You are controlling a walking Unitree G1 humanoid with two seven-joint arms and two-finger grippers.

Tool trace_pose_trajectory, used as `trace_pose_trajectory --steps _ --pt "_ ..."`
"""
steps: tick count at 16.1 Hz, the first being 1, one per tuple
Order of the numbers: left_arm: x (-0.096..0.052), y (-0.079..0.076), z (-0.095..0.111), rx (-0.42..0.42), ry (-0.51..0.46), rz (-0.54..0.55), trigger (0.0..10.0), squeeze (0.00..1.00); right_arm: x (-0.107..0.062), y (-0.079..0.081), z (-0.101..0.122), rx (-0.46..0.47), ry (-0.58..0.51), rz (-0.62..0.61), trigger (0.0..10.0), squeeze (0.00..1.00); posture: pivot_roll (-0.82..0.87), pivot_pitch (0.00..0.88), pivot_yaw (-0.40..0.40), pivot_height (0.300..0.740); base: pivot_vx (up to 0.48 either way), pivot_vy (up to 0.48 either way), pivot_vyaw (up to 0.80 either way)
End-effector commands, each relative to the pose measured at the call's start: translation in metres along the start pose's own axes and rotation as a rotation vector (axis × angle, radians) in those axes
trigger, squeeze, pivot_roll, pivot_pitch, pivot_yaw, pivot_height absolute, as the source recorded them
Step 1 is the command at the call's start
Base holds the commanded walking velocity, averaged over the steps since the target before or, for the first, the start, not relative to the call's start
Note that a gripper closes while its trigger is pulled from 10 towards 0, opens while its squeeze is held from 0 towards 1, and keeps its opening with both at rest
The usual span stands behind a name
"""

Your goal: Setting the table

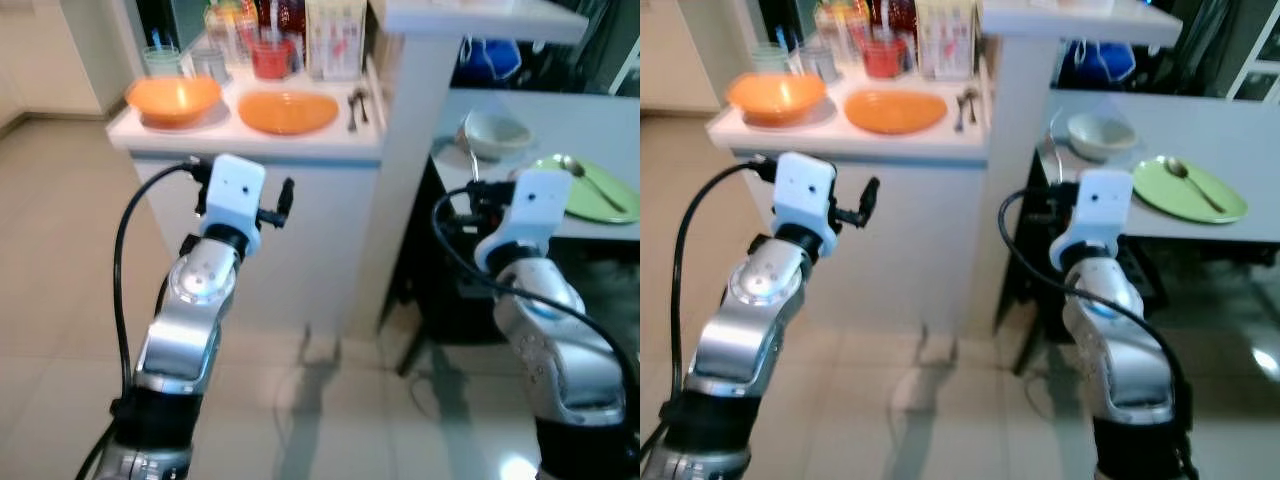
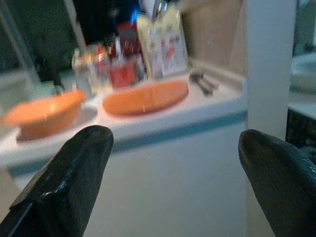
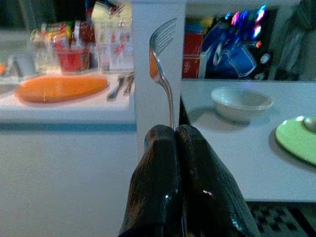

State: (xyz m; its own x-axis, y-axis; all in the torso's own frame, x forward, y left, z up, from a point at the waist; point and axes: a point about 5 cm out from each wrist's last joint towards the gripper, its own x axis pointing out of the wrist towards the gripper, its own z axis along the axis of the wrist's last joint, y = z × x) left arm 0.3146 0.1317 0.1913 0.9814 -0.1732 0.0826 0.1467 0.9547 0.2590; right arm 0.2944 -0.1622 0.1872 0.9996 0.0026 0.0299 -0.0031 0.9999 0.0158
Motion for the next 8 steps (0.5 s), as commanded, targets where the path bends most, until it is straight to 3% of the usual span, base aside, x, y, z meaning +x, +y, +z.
trace_pose_trajectory --steps 1,6,8 --pt "0.002 0.0 0.004 0.003 -0.014 0.013 10.0 0.0 0.0 -0.006 0.002 -0.017 -0.002 -0.026 10.0 0.0 -0.03 0.0 -0.025 0.74 0.0 -0.48 0.0" --pt "0.007 -0.009 0.002 -0.016 -0.016 0.005 10.0 0.0 -0.001 -0.017 0.004 -0.061 0.021 -0.053 10.0 0.0 -0.06 0.0 -0.016 0.74 0.0 -0.48 0.0" --pt "0.008 -0.007 0.005 -0.057 -0.005 0.045 10.0 0.0 0.001 -0.024 -0.001 -0.074 0.048 -0.07 10.0 0.0 -0.03 0.0 -0.022 0.74 0.0 0.0 0.0"
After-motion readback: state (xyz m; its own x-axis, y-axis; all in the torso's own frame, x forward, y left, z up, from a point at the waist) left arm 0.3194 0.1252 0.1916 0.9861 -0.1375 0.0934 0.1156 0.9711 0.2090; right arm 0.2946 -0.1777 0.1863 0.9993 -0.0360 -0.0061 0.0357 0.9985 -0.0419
